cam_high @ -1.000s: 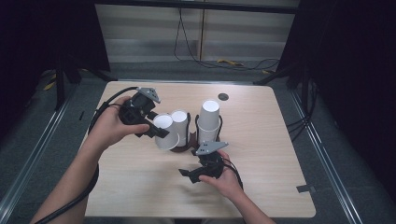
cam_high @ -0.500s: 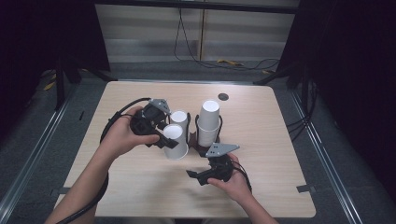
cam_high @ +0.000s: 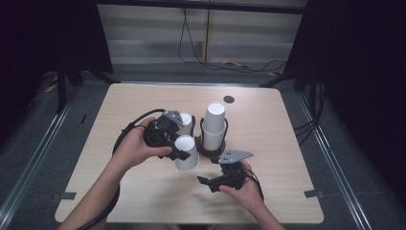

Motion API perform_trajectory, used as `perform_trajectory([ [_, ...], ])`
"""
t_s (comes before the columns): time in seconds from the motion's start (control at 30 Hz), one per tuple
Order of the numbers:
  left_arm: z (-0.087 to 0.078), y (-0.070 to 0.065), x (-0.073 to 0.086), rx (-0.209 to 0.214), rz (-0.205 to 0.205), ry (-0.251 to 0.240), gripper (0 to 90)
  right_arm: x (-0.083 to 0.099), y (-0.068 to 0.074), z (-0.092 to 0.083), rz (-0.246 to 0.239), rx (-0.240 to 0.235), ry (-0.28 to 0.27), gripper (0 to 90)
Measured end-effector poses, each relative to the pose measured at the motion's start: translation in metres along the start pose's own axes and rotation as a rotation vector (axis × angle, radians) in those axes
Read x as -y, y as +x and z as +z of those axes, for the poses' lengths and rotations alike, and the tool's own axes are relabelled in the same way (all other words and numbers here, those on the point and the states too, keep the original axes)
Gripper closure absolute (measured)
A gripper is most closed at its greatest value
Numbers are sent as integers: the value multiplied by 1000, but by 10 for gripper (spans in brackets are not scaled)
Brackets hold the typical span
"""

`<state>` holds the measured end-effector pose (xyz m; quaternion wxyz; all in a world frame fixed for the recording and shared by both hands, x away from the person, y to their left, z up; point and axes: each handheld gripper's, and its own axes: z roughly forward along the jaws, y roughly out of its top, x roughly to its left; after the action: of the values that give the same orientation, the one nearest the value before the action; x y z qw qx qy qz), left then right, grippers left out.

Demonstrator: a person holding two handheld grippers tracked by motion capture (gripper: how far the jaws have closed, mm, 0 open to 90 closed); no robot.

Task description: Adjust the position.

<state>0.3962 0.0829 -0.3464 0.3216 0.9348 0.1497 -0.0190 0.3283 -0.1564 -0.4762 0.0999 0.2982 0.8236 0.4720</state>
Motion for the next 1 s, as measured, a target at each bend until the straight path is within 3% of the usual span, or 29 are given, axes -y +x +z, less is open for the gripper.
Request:
perform_trajectory([
  [0.1,6,-2,0,-2,-13,-5,331,0,1,0,-14,4,4,134],
  [0.3,16,-4,3,16,-1,0,331,0,1,0,-10,0,3,134],
  [0.67,23,-5,1,17,-11,-21,331,1,7,3,-17,-20,7,134],
  [1.0,31,-9,-4,15,3,-18,331,-2,8,1,-11,-26,-1,134],
])
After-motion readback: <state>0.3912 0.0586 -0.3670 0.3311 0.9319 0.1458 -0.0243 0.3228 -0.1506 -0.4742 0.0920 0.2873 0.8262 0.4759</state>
